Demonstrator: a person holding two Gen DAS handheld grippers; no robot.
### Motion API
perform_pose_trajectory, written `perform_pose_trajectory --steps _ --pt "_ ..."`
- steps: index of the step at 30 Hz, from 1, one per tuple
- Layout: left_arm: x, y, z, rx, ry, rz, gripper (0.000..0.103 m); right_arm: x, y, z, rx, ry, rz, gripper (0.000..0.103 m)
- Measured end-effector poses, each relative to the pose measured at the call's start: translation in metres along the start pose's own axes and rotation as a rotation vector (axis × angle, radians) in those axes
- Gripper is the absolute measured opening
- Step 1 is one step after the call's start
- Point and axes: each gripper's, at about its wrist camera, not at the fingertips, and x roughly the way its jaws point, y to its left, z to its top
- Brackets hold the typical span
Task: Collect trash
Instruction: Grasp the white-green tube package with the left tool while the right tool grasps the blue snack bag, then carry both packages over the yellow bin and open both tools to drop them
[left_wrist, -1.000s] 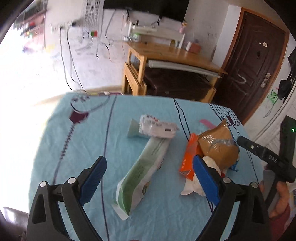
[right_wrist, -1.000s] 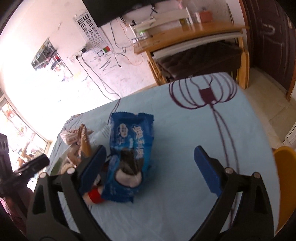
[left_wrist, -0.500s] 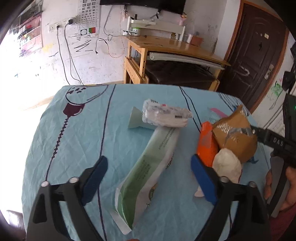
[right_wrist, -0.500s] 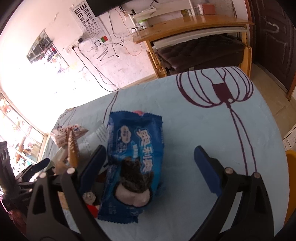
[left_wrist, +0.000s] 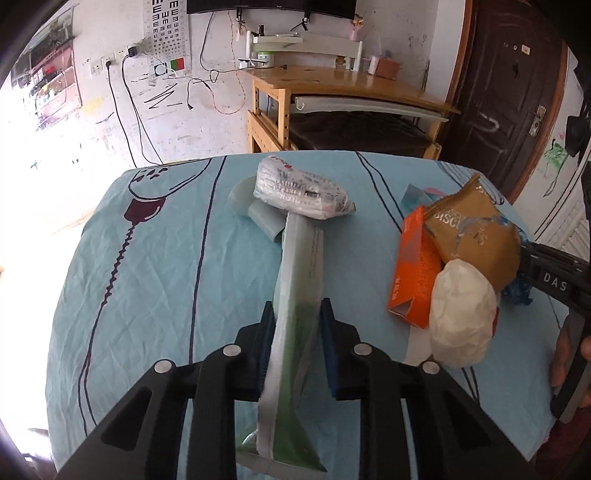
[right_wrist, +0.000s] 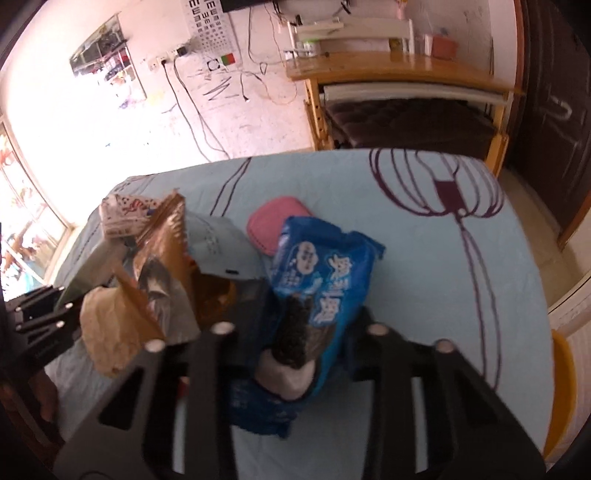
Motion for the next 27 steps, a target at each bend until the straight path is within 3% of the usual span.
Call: perform_pose_trajectory --steps 9,18,27 --pt "-0.041 0.003 -0.006 -0.016 -0.068 -0.097 0.019 -0.042 -0.012 -0.004 -0.002 -0.124 -0.058 0.017" --pt "-0.081 -0.004 -0.002 0.004 -0.149 -0.137 0.019 -0.070 -0.037 -0.006 0.031 -0.195 -0.095 0.017" --pt "-0.105 -0.050 0.008 0.111 -0.196 -0.192 0.019 -0.092 -0.080 -0.014 0.115 -0.239 -0.120 0.018"
